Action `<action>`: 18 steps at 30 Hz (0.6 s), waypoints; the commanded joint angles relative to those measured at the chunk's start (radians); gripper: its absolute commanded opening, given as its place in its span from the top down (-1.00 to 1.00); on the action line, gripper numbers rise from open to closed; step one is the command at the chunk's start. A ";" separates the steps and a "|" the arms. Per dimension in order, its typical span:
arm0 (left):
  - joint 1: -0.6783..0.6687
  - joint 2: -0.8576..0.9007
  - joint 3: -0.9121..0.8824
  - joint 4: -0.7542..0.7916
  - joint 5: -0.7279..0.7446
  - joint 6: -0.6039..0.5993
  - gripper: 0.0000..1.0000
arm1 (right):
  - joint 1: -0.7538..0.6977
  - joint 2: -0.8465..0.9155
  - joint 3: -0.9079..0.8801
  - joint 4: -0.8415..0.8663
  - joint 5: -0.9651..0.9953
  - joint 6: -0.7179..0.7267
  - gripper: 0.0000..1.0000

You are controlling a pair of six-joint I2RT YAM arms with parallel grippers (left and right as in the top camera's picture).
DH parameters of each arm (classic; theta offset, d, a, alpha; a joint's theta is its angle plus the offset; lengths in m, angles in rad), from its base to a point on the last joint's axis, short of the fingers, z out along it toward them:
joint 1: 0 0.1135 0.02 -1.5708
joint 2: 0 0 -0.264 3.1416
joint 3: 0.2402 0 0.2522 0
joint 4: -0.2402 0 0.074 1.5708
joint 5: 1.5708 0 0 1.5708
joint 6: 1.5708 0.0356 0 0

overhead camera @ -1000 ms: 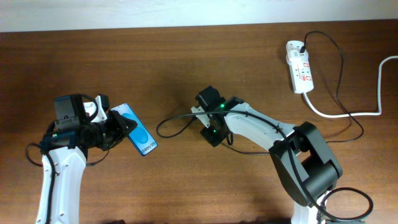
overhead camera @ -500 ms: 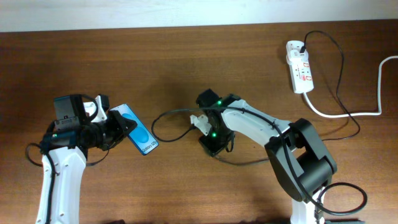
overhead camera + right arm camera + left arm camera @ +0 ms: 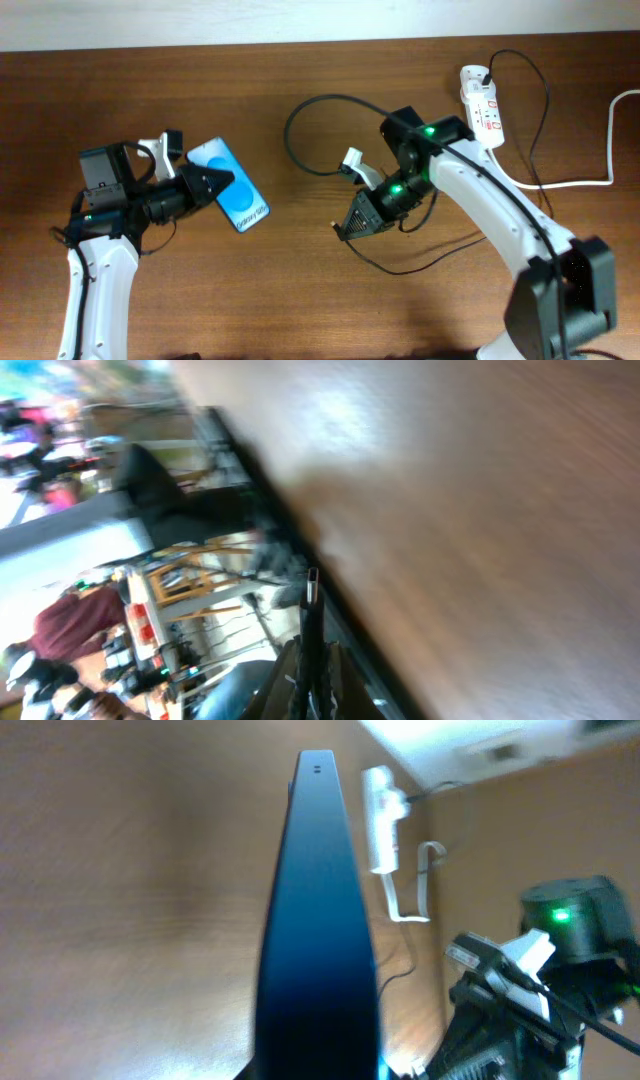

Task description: Plug charger to phone and switch on socket

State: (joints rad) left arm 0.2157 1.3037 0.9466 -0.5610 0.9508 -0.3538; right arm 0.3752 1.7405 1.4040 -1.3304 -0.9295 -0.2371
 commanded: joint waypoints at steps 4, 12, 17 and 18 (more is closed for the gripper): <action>0.003 0.000 0.030 0.154 0.242 -0.039 1.00 | -0.003 -0.077 0.012 -0.035 -0.407 -0.195 0.91; 0.000 0.000 0.030 0.444 0.241 -0.325 1.00 | -0.002 -0.049 -0.014 0.003 -0.545 -0.287 0.91; -0.046 0.000 0.030 0.447 0.234 -0.422 1.00 | -0.002 -0.043 -0.014 0.030 -0.567 -0.274 0.91; -0.060 0.000 0.030 0.447 0.229 -0.443 1.00 | -0.002 -0.040 -0.014 0.031 -0.567 -0.274 0.91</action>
State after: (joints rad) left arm 0.1974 1.3037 0.9535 -0.1207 1.1530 -0.6853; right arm 0.3752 1.6878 1.4014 -1.3056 -1.4414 -0.4965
